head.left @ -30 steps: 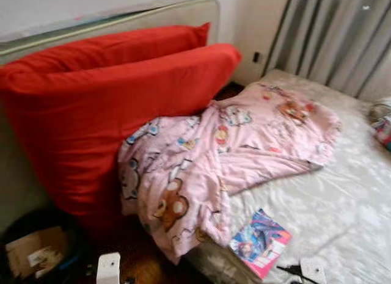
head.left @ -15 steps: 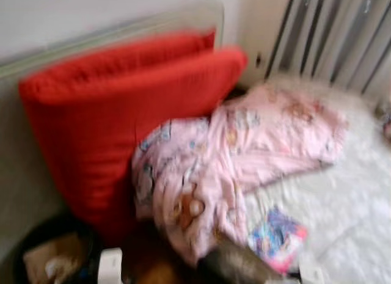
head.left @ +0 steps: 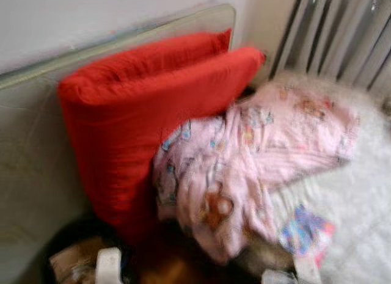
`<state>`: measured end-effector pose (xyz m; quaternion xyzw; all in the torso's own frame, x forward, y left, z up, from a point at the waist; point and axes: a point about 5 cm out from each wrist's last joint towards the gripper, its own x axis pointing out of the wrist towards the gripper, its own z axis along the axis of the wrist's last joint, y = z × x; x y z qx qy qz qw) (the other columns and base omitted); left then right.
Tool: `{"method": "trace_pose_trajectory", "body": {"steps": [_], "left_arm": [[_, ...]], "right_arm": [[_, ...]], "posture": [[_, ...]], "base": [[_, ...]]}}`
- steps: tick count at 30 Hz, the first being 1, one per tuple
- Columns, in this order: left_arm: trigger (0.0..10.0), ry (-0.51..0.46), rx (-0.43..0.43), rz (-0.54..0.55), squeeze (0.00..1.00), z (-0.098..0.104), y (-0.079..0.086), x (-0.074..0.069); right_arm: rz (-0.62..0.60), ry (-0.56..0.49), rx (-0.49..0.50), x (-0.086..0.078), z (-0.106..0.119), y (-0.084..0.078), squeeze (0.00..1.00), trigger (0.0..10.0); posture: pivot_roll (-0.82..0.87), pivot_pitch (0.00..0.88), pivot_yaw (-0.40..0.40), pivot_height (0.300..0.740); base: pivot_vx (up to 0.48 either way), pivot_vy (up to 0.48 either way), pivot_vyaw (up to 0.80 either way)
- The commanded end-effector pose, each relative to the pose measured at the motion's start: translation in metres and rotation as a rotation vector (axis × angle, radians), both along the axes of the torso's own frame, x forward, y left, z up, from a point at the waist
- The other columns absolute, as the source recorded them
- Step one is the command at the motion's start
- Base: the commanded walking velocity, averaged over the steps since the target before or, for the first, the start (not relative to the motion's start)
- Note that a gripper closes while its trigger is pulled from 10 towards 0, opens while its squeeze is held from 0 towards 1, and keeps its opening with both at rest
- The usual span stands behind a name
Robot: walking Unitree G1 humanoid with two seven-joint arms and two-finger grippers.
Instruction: Clean up the room
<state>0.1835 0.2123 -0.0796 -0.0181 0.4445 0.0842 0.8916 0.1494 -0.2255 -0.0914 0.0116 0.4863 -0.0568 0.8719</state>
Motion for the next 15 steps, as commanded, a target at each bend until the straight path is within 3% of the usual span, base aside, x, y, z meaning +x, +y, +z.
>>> {"method": "trace_pose_trajectory", "body": {"steps": [1,15], "left_arm": [[10.0,0.009,0.020,0.007,0.00,0.0009,0.0091,-0.0018],[10.0,0.006,0.019,0.008,0.00,0.0013,0.0091,-0.0010]], "right_arm": [[0.006,-0.019,0.009,0.0068,0.0017,0.0045,0.00,10.0],[0.019,-0.031,0.010,0.0086,0.0026,0.0052,0.00,10.0]], "posture": [[0.00,0.000,-0.073,0.740],[0.00,0.000,-0.073,0.740]], "base": [[0.000,0.428,0.00],[0.000,0.427,0.00]]}}
